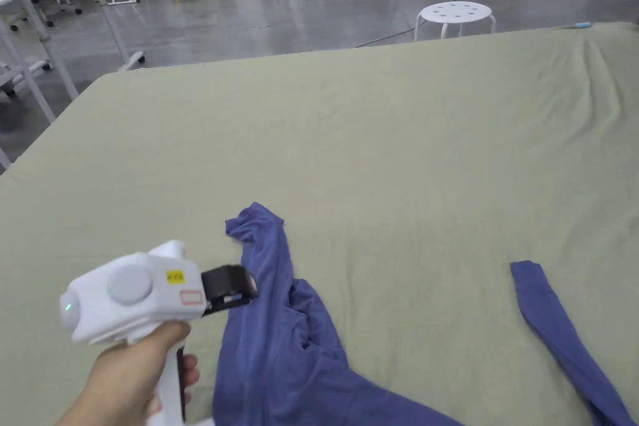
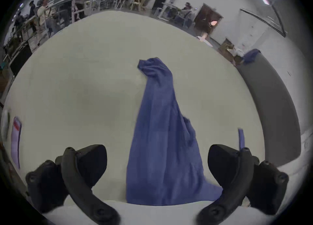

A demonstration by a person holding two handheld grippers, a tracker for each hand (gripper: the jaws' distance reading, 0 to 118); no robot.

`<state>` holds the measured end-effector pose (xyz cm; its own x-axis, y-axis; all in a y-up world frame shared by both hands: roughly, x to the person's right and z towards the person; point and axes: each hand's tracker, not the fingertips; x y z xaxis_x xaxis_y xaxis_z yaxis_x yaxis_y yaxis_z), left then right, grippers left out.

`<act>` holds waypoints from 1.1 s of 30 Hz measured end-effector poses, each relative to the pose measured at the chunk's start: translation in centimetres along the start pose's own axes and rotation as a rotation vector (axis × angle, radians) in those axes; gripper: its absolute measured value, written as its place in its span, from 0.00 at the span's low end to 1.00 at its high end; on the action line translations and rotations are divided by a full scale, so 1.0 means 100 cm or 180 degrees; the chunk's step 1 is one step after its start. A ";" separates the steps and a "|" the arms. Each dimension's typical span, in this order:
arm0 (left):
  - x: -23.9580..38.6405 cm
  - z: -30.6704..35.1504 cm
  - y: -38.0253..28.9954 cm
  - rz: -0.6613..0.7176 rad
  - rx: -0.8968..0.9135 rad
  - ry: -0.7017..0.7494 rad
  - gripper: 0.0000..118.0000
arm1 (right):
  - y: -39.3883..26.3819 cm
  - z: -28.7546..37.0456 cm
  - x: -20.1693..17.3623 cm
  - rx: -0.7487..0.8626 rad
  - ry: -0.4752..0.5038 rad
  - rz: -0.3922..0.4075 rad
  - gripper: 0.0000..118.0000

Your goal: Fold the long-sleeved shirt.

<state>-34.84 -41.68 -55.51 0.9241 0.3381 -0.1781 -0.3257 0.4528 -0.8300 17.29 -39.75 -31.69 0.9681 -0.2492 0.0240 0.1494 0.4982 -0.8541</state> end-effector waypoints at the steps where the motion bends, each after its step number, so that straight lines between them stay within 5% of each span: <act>1: 0.002 -0.021 0.013 0.0051 -0.0039 0.0043 1.00 | 0.000 -0.005 0.003 -0.0052 -0.0007 -0.0034 0.00; 3: 0.009 -0.060 0.031 0.0088 -0.0161 0.0082 0.98 | 0.002 -0.010 0.009 -0.0125 -0.0106 -0.0089 0.00; 7: 0.023 -0.110 0.032 0.0083 -0.0437 0.0361 0.76 | 0.004 -0.019 0.020 -0.0214 -0.0165 -0.0168 0.00; 9: 0.025 -0.127 0.031 -0.0276 -0.0619 0.0469 0.74 | 0.007 -0.025 0.025 -0.0265 -0.0182 -0.0188 0.00; 11: 0.040 -0.121 0.030 -0.0826 -0.0569 0.0703 0.47 | 0.010 -0.028 0.031 -0.0288 -0.0236 -0.0215 0.01; 12: 0.050 -0.108 0.022 -0.1018 -0.0528 0.0773 0.21 | 0.012 -0.031 0.034 -0.0302 -0.0267 -0.0242 0.17; 13: 0.054 -0.099 0.030 -0.1433 0.0036 0.1198 0.02 | 0.014 -0.035 0.036 -0.0312 -0.0285 -0.0270 0.60; 14: 0.056 -0.092 0.028 -0.1573 0.0036 0.1161 0.02 | 0.016 -0.038 0.038 -0.0330 -0.0309 -0.0304 0.60; 17: 0.054 -0.071 0.027 -0.1446 -0.0189 0.0884 0.02 | 0.022 -0.050 0.040 -0.0342 -0.0449 -0.0344 1.00; 21: 0.057 -0.022 0.019 -0.1260 -0.0091 0.0634 0.02 | 0.031 -0.074 0.044 -0.0516 -0.0449 -0.0377 0.99; 24: 0.049 0.015 0.022 -0.1210 0.0028 0.0559 0.02 | 0.028 -0.104 0.038 -0.0978 -0.0534 -0.0111 0.95; 25: 0.045 0.029 0.020 -0.1133 0.0031 0.0473 0.02 | 0.026 -0.109 0.033 -0.1115 -0.0508 -0.0038 0.76; 27: 0.039 0.059 0.016 -0.1019 0.0109 0.0355 0.02 | 0.024 -0.104 0.021 -0.0924 -0.0591 0.0084 0.59; 28: 0.035 0.076 0.018 -0.1008 0.0137 0.0303 0.02 | 0.028 -0.093 0.013 -0.0808 -0.0476 0.0228 0.22; 29: 0.032 0.092 0.015 -0.1008 0.0164 0.0276 0.02 | 0.031 -0.085 0.007 -0.0716 -0.0331 0.0260 0.08; 33: 0.028 0.164 0.012 -0.1021 0.0371 0.0068 0.02 | 0.049 -0.027 -0.016 -0.0192 -0.0223 0.0539 0.08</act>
<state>-35.91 -26.67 -48.39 0.9867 0.1466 0.0701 -0.0374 0.6249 -0.7798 15.96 -39.21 -37.29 0.9904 -0.1065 -0.0885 -0.0272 0.4768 -0.8786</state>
